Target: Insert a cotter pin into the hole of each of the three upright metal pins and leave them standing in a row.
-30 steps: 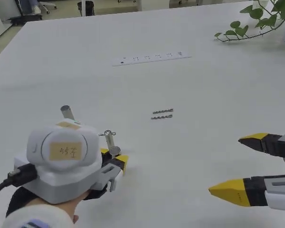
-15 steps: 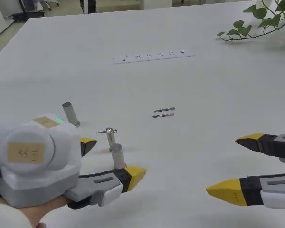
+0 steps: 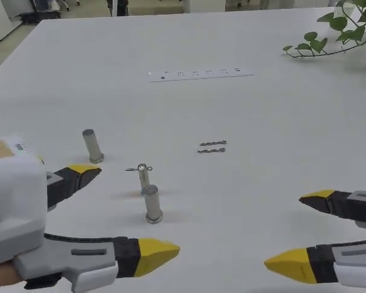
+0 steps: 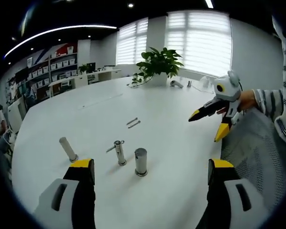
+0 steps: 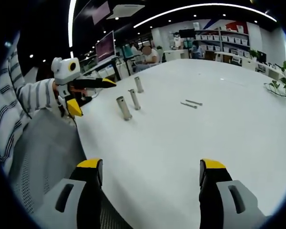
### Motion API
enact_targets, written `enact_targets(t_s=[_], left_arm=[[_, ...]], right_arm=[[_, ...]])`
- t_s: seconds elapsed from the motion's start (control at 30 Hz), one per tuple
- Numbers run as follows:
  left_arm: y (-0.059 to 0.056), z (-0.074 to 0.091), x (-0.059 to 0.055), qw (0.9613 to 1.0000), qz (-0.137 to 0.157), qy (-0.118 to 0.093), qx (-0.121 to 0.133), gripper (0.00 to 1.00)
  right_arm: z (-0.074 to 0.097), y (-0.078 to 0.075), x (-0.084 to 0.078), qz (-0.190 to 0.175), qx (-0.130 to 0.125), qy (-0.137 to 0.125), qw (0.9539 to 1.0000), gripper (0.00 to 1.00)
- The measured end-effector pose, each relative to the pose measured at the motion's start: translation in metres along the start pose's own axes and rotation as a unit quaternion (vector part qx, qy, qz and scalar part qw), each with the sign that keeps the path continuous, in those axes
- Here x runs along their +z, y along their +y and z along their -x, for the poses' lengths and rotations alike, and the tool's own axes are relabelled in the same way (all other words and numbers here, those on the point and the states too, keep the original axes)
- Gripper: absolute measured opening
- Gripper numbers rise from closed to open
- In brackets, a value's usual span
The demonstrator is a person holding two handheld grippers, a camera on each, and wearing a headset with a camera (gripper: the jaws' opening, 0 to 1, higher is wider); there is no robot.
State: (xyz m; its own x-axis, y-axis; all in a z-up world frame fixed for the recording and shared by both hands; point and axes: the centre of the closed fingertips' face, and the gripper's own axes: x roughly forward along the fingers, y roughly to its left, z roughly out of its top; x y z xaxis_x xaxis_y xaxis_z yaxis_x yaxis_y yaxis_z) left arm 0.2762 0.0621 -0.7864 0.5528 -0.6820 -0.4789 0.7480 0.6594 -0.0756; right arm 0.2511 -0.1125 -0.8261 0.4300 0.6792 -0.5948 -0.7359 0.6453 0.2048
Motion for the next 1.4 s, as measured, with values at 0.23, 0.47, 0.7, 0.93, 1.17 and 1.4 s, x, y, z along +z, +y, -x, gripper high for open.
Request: enact_targets(t_s=[0.23,0.47,0.7,0.93,1.17,1.4], left_arm=[[0.005,0.005,-0.009,1.0,0.008,0.003,0.004,0.99],[0.004,0.009,-0.023,0.9994,0.028,0.021,-0.006,0.99],[0.002,0.016,-0.024,0.9973,0.073,0.0,-0.011,0.99],[0.005,0.021,-0.024,0.9961,0.087,-0.009,-0.006,0.99],[0.006,0.024,-0.029,0.9952,0.098,-0.003,0.001,0.99],[0.008,0.025,-0.032,0.995,0.099,-0.002,0.011,0.99]], right_arm=[[-0.005,-0.002,0.005,0.033,0.016,0.029,0.9989,0.83],[-0.015,-0.008,0.017,0.071,0.034,0.059,0.9952,0.81],[-0.029,-0.014,0.033,0.13,0.056,0.096,0.9853,0.8],[-0.052,-0.019,0.043,0.175,0.079,0.131,0.9726,0.78],[-0.07,-0.023,0.052,0.223,0.109,0.167,0.9543,0.77],[-0.086,-0.03,0.056,0.249,0.129,0.196,0.9398,0.67]])
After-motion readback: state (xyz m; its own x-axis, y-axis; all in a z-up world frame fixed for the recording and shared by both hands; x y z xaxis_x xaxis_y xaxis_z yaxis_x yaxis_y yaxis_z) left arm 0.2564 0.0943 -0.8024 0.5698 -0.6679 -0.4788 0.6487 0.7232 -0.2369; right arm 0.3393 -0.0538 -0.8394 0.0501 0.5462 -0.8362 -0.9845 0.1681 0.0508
